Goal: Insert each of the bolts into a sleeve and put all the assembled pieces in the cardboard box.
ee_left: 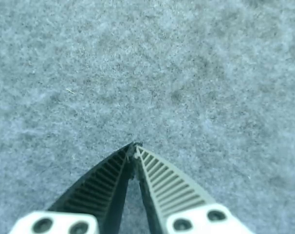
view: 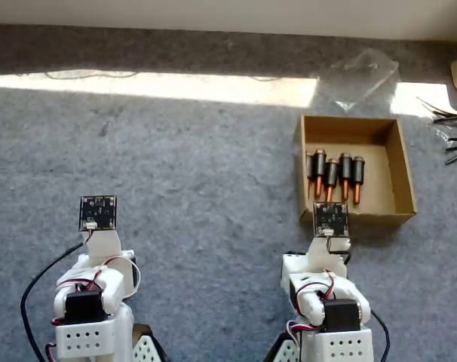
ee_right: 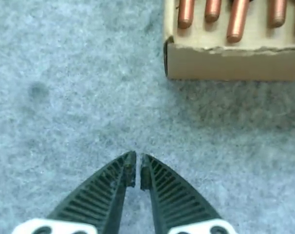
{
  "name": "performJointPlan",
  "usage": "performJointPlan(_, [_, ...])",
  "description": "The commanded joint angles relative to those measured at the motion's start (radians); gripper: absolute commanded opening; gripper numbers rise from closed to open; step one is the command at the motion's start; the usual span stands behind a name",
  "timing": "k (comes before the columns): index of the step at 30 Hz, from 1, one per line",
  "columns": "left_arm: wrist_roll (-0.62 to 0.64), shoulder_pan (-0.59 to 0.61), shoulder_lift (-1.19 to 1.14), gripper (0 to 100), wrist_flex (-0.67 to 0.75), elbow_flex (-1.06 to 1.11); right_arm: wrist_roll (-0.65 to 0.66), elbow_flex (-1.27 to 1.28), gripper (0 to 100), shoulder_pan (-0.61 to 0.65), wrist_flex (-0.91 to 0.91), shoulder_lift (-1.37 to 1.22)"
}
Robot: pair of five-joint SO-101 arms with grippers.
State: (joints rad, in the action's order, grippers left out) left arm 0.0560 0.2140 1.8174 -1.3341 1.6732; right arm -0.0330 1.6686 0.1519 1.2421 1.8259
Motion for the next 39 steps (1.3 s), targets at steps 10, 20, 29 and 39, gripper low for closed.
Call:
performJointPlan(10, [-0.006,0.01,0.002,1,-0.008,0.022,-0.008,0.102,0.5,0.005,0.005,0.005])
performJointPlan(20, [-0.006,0.01,0.002,1,-0.008,0.022,-0.008,0.102,0.5,0.005,0.005,0.005])
performJointPlan(29, [-0.006,-0.027,0.001,1,-0.008,0.022,-0.008,0.102,0.5,0.005,0.005,0.005])
performJointPlan(39, [-0.006,-0.142,0.001,1,-0.006,0.022,-0.006,0.102,0.5,0.005,0.005,0.005])
